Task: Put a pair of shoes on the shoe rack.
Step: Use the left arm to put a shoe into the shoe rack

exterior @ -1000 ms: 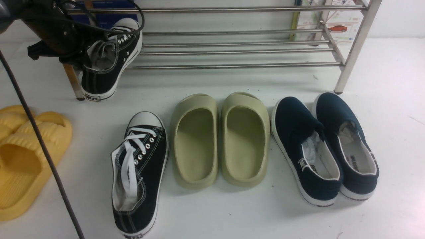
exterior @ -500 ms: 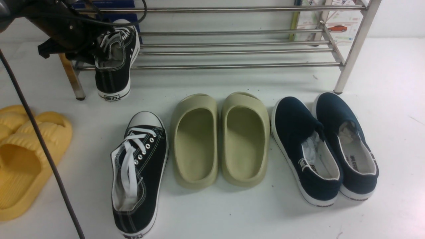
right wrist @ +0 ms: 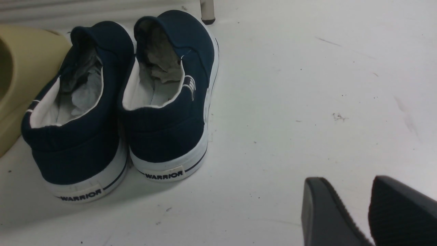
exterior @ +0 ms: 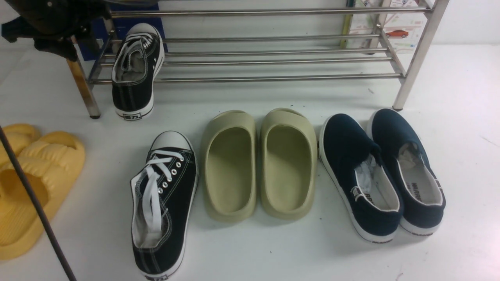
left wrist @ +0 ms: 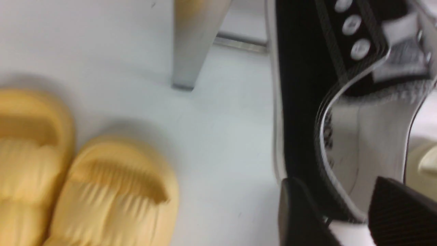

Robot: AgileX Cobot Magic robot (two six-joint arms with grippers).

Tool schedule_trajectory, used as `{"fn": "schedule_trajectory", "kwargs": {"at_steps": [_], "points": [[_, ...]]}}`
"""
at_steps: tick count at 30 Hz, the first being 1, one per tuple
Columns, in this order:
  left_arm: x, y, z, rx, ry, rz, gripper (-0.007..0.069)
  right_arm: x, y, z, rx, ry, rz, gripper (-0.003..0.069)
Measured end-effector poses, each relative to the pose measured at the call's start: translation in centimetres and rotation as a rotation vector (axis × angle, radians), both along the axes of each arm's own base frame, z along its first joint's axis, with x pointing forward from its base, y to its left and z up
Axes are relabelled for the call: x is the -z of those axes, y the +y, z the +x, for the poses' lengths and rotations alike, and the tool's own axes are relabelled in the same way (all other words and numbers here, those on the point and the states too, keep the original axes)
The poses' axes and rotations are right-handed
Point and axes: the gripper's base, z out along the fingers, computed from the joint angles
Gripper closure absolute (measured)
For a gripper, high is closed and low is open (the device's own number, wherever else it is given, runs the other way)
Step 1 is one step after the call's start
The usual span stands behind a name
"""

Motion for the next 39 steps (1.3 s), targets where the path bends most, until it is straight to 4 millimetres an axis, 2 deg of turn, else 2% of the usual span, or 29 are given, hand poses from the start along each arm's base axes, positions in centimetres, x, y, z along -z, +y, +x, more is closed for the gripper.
{"fn": "schedule_trajectory", "kwargs": {"at_steps": [5,7,8,11,12,14,16,17,18,22,23,24,25,26,28,31,35,39], "points": [[-2.5,-0.1,-3.0,0.002,-0.009,0.045,0.0564,0.0,0.0,0.0,0.000,0.000,0.000,0.0419],[-2.2,-0.7,-4.6,0.021,0.018,0.056,0.0639,0.0,0.0,0.0,0.000,0.000,0.000,0.0419],[-2.3,-1.5,-5.7,0.043,0.019,0.064,0.0638,0.0,0.0,0.0,0.000,0.000,0.000,0.0419],[-0.4,-3.8,-8.5,0.111,0.038,0.072,0.0638,0.0,0.0,0.0,0.000,0.000,0.000,0.0419],[0.0,-3.8,-8.5,0.111,0.046,0.071,0.0638,0.0,0.0,0.0,0.000,0.000,0.000,0.0419],[2.3,-5.2,-10.3,0.148,0.058,0.053,0.0638,0.0,0.0,0.0,0.000,0.000,0.000,0.0419],[4.6,-5.5,-10.7,0.146,0.050,0.029,0.0638,0.0,0.0,0.0,0.000,0.000,0.000,0.0419],[5.9,-5.6,-10.5,0.138,0.033,0.013,0.0638,0.0,0.0,0.0,0.000,0.000,0.000,0.0419],[6.1,-5.6,-10.5,0.137,0.041,0.012,0.0638,0.0,0.0,0.0,0.000,0.000,0.000,0.0419],[9.4,-5.9,-8.2,0.117,0.013,-0.002,0.0638,0.0,0.0,0.0,0.000,0.000,0.000,0.0419],[9.6,-5.9,-8.1,0.117,0.013,-0.002,0.0638,0.0,0.0,0.0,0.000,0.000,0.000,0.0419],[10.3,-6.0,-6.8,0.112,0.001,-0.002,0.0638,0.0,0.0,0.0,0.000,0.000,0.000,0.0419],[10.5,-6.0,-6.8,0.112,0.004,-0.002,0.0638,0.0,0.0,0.0,0.000,0.000,0.000,0.0419],[10.9,-6.1,-5.6,0.105,-0.001,-0.006,0.0638,0.0,0.0,0.0,0.000,0.000,0.000,0.0419],[10.8,-6.1,-4.8,0.099,-0.011,-0.008,0.0638,0.0,0.0,0.0,0.000,0.000,0.000,0.0419],[10.9,-6.3,-2.4,0.099,-0.028,-0.001,0.0638,0.0,0.0,0.0,0.000,0.000,0.000,0.0419],[10.1,-6.5,-1.1,0.098,0.002,-0.002,0.0638,0.0,0.0,0.0,0.000,0.000,0.000,0.0419],[9.1,-6.4,0.3,0.082,-0.038,0.022,0.0638,0.0,0.0,0.0,0.000,0.000,0.000,0.0419]]}}
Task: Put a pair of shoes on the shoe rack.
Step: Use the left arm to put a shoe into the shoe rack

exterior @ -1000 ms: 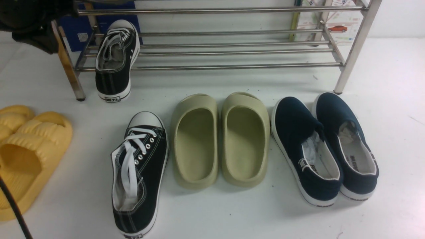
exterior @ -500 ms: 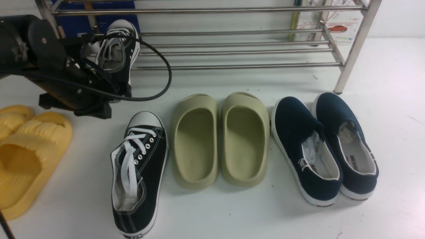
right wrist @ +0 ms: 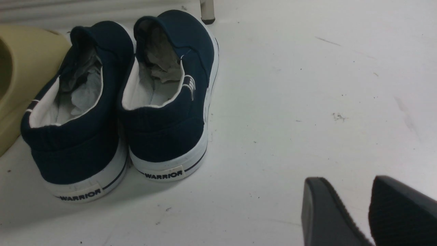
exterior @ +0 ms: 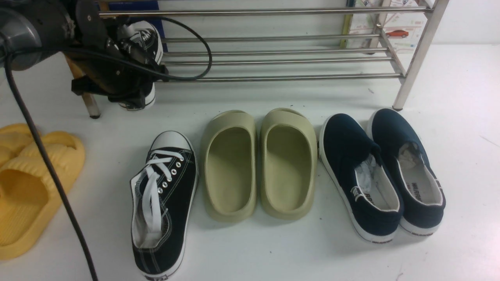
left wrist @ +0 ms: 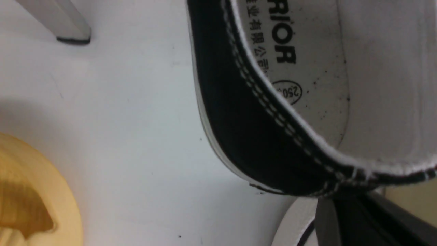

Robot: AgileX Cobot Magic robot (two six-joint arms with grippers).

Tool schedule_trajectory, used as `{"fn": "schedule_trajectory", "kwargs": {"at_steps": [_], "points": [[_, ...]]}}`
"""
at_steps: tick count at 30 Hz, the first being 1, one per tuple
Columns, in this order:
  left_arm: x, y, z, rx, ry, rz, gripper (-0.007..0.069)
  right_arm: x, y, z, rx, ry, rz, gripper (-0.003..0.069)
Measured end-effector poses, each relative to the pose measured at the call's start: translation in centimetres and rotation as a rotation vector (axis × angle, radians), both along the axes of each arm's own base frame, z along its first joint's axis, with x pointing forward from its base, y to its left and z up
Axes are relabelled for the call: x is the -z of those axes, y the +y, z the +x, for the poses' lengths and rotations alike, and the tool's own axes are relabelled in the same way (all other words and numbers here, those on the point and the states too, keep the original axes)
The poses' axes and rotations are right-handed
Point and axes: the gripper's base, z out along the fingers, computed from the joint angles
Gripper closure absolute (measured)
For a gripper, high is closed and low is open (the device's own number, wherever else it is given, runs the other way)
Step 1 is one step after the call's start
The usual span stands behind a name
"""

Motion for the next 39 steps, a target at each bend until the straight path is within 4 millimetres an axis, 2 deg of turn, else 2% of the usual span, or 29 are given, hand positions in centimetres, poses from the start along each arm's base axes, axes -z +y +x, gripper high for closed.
{"fn": "schedule_trajectory", "kwargs": {"at_steps": [8,15,17,23,28,35,39], "points": [[-1.1,0.5,0.9,-0.013,-0.053,0.058,0.0638,0.0,0.0,0.0,0.000,0.000,0.000,0.0419],[1.5,0.6,1.8,-0.008,-0.014,0.100,0.0638,0.0,0.0,0.0,0.000,0.000,0.000,0.0419],[1.6,0.8,1.9,-0.015,-0.012,0.112,0.0638,0.0,0.0,0.0,0.000,0.000,0.000,0.0419],[0.9,1.3,2.3,-0.070,-0.051,0.142,0.0638,0.0,0.0,0.0,0.000,0.000,0.000,0.0419],[0.1,1.0,2.9,-0.081,-0.139,0.102,0.0638,0.0,0.0,0.0,0.000,0.000,0.000,0.0419],[0.7,1.0,3.1,-0.082,-0.116,0.094,0.0638,0.0,0.0,0.0,0.000,0.000,0.000,0.0419],[-0.1,1.0,2.6,-0.086,-0.108,0.096,0.0636,0.0,0.0,0.0,0.000,0.000,0.000,0.0419]]}}
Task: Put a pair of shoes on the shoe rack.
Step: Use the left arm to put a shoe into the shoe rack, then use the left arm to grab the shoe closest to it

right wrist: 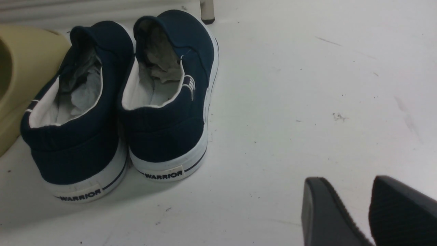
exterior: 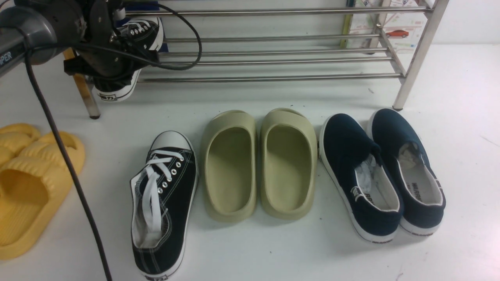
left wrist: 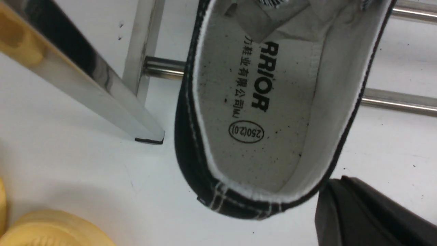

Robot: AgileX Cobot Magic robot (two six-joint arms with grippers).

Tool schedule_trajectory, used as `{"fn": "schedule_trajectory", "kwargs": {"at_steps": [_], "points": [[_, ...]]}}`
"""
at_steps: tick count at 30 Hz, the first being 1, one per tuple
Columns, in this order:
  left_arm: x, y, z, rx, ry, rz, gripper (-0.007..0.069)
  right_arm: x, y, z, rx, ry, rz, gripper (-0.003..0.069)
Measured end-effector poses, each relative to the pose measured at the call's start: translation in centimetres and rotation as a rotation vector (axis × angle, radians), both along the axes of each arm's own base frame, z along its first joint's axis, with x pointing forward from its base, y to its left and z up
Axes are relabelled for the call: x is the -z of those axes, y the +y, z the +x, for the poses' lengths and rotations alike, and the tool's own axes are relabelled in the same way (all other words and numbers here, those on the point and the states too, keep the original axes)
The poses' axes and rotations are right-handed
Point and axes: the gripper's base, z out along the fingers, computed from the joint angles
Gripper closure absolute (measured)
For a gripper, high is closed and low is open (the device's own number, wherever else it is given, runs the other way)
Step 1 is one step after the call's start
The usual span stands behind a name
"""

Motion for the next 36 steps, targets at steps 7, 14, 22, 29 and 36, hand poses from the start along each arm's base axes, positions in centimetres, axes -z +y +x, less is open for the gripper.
{"fn": "schedule_trajectory", "kwargs": {"at_steps": [7,14,22,29,36], "points": [[-5.5,0.3,-3.2,0.031,-0.022,0.030,0.0534,0.0,0.0,0.0,0.000,0.000,0.000,0.0419],[-11.4,1.0,-8.3,0.048,-0.007,0.062,0.0490,0.0,0.0,0.0,0.000,0.000,0.000,0.0419],[-17.2,1.5,-15.4,0.037,-0.023,0.029,0.0490,0.0,0.0,0.0,0.000,0.000,0.000,0.0419],[-16.6,0.1,-19.0,0.129,0.047,-0.026,0.0490,0.0,0.0,0.0,0.000,0.000,0.000,0.0419],[-11.4,-2.0,-24.1,0.241,0.210,-0.014,0.0490,0.0,0.0,0.0,0.000,0.000,0.000,0.0419]]}}
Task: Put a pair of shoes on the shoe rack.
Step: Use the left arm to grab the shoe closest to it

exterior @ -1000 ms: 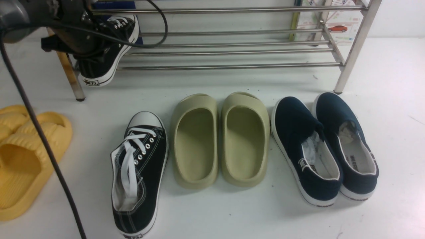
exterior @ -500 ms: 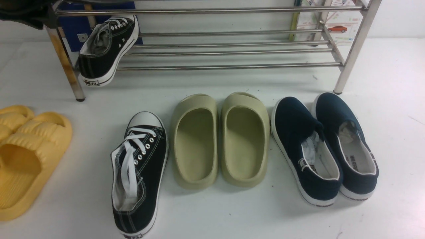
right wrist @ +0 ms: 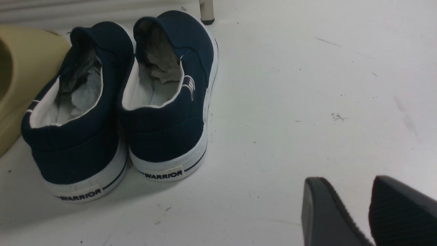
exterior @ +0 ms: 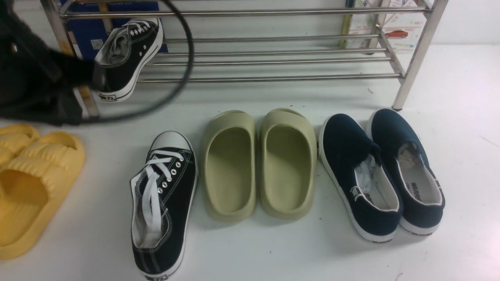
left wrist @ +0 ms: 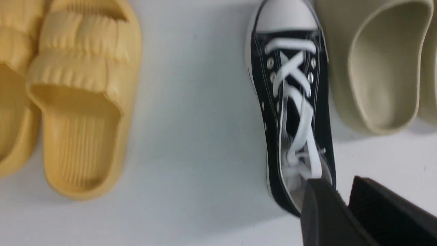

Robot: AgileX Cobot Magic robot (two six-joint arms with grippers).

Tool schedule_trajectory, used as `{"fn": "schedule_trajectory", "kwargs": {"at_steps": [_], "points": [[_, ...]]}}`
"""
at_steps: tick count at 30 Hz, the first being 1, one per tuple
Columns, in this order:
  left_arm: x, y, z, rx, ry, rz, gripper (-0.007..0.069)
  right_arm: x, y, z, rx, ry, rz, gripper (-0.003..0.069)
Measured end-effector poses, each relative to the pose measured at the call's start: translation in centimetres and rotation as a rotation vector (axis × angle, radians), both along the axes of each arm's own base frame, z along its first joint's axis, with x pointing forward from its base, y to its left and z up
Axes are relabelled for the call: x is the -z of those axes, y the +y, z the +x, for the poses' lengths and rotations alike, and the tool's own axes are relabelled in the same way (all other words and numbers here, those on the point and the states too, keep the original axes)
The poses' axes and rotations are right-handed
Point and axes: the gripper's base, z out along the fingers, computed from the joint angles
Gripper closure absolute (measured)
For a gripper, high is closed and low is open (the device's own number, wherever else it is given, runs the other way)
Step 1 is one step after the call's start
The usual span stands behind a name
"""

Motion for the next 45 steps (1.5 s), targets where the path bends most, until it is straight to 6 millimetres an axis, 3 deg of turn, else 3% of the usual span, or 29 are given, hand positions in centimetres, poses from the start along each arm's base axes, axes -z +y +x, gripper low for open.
{"fn": "schedule_trajectory", "kwargs": {"at_steps": [2,8,17,22,25,31,38,41,43,45], "points": [[3.0,-0.9,-1.0,0.050,0.098,0.027,0.0490,0.0,0.0,0.0,0.000,0.000,0.000,0.0419],[7.7,-3.2,-1.7,0.160,0.223,0.083,0.0490,0.0,0.0,0.0,0.000,0.000,0.000,0.0419],[10.0,-4.6,0.6,0.091,0.218,0.064,0.0468,0.0,0.0,0.0,0.000,0.000,0.000,0.0419],[11.9,-4.6,2.0,-0.041,0.262,0.083,0.0388,0.0,0.0,0.0,0.000,0.000,0.000,0.0419],[13.1,-3.9,3.2,-0.109,0.295,0.063,0.0295,0.0,0.0,0.0,0.000,0.000,0.000,0.0419],[14.1,-2.9,4.5,-0.160,0.292,0.037,0.0252,0.0,0.0,0.0,0.000,0.000,0.000,0.0419],[17.0,-3.4,5.7,-0.137,0.370,0.058,0.0330,0.0,0.0,0.0,0.000,0.000,0.000,0.0419],[18.6,-3.5,6.2,-0.123,0.413,0.079,0.0445,0.0,0.0,0.0,0.000,0.000,0.000,0.0419],[18.7,-3.6,6.3,-0.119,0.413,0.081,0.0491,0.0,0.0,0.0,0.000,0.000,0.000,0.0419],[18.4,-3.5,6.2,-0.110,0.397,0.080,0.0590,0.0,0.0,0.0,0.000,0.000,0.000,0.0419]]}}
